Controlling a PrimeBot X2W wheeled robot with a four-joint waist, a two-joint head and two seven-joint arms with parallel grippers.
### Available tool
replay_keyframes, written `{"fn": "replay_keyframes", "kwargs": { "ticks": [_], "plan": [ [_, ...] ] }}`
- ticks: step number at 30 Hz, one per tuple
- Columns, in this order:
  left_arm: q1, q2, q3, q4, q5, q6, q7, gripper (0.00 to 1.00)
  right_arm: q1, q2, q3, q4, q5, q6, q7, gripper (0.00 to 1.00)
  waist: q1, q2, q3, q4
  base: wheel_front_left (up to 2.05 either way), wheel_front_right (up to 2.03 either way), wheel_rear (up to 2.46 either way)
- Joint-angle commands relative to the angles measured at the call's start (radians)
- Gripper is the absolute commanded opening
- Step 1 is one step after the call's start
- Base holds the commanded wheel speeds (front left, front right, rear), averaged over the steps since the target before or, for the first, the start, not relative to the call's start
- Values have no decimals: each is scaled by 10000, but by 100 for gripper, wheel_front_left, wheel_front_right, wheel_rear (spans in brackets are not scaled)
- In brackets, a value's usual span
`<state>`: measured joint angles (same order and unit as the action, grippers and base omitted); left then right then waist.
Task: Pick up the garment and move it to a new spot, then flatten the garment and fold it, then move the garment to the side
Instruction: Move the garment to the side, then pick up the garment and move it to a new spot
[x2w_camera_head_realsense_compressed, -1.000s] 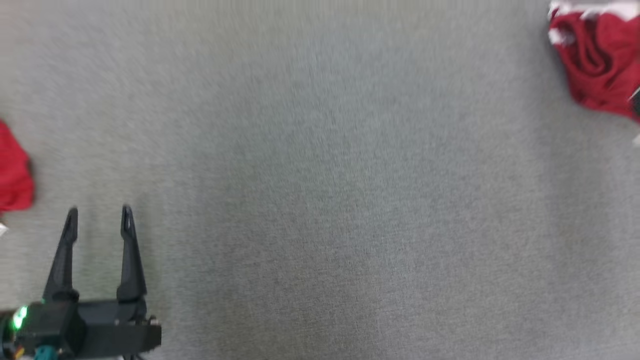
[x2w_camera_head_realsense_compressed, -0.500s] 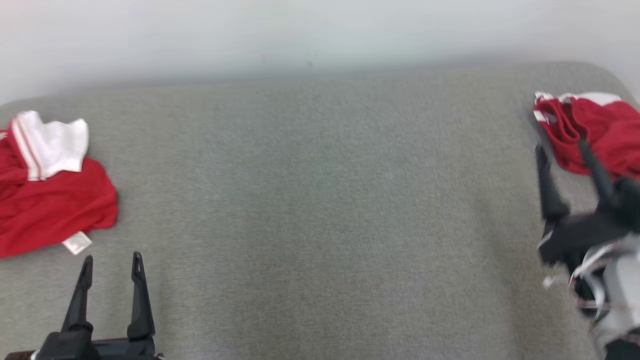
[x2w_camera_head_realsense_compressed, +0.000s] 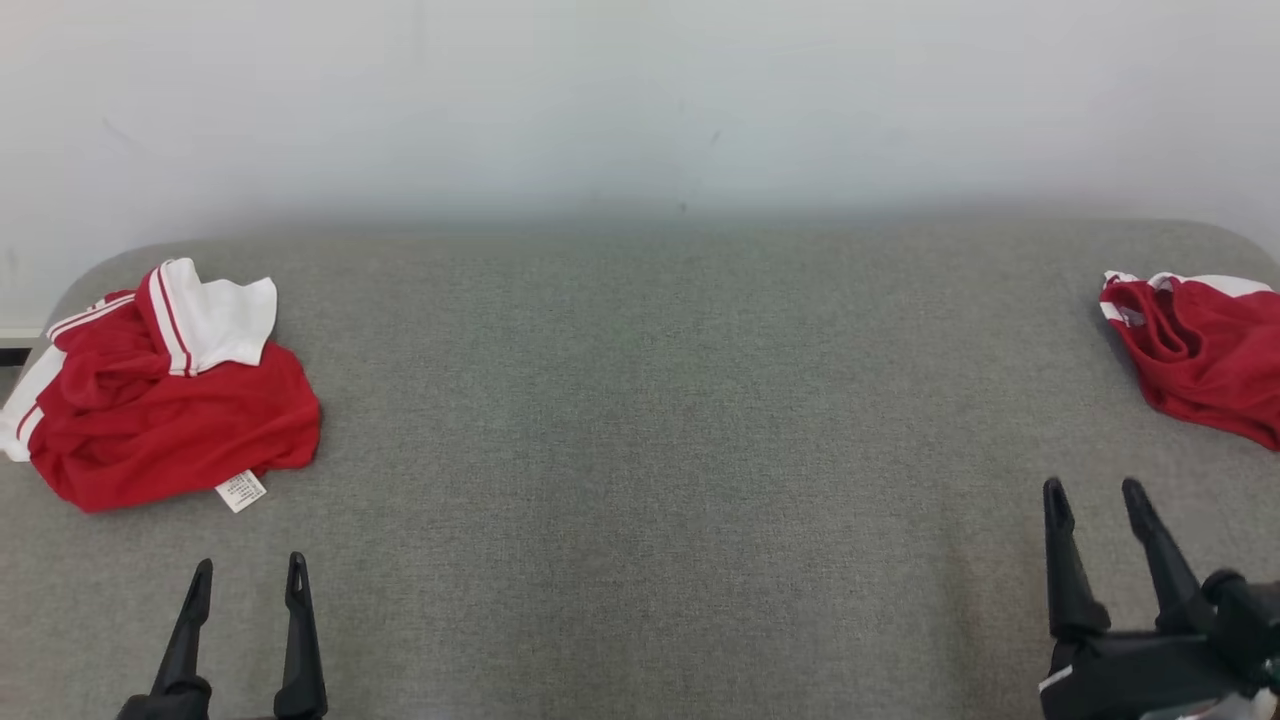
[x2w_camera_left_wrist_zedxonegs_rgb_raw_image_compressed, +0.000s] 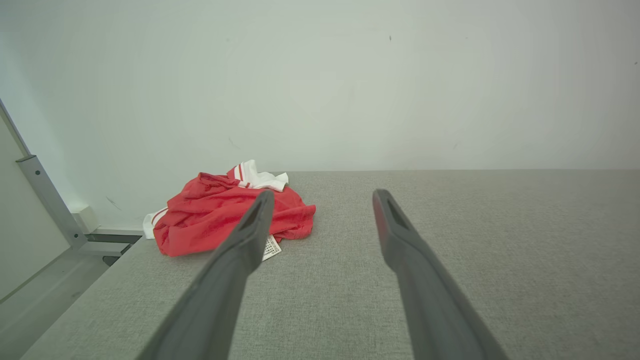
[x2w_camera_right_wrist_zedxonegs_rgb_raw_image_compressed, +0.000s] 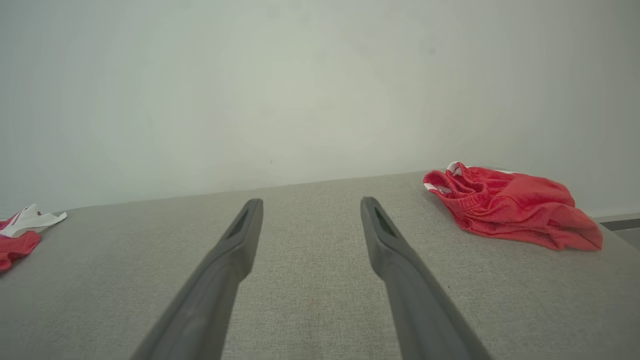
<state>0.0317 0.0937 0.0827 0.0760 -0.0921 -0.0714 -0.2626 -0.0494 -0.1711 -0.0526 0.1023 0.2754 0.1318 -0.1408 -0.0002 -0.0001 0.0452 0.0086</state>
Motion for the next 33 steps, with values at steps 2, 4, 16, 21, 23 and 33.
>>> {"fn": "replay_keyframes", "kwargs": {
  "ticks": [2, 4, 16, 21, 23, 33],
  "plan": [
    [51, -37, -1, 73, 70, -46, -30, 100, 611, 375, -138, -439, -156, -25, 25, 100, 2, 1, -82, 64, 0, 0, 0],
    [63, -41, -13, 104, 94, -59, -30, 100, 898, 551, -142, -649, -251, -25, 0, 100, 2, 1, -95, 64, 0, 0, 0],
    [-216, 111, -124, 502, 159, -178, -31, 100, 1219, 833, 173, -725, -274, -25, -157, 100, 2, 1, -1, 80, 0, 0, 0],
    [-297, 76, -110, 584, 175, -184, -31, 100, 1152, 893, 206, -577, -202, -25, -255, 100, 2, 1, 27, 122, 0, 0, 0],
    [-325, 68, -118, 607, 182, -198, -31, 100, 1162, 901, 208, -539, -205, -25, -272, 100, 2, 1, 38, 145, 0, 0, 0],
    [-450, 30, -7, 716, 132, -123, -31, 100, 1139, 901, 244, -429, -187, -25, -297, 100, 2, 1, 86, 681, 0, 0, 0]
  ]
}}
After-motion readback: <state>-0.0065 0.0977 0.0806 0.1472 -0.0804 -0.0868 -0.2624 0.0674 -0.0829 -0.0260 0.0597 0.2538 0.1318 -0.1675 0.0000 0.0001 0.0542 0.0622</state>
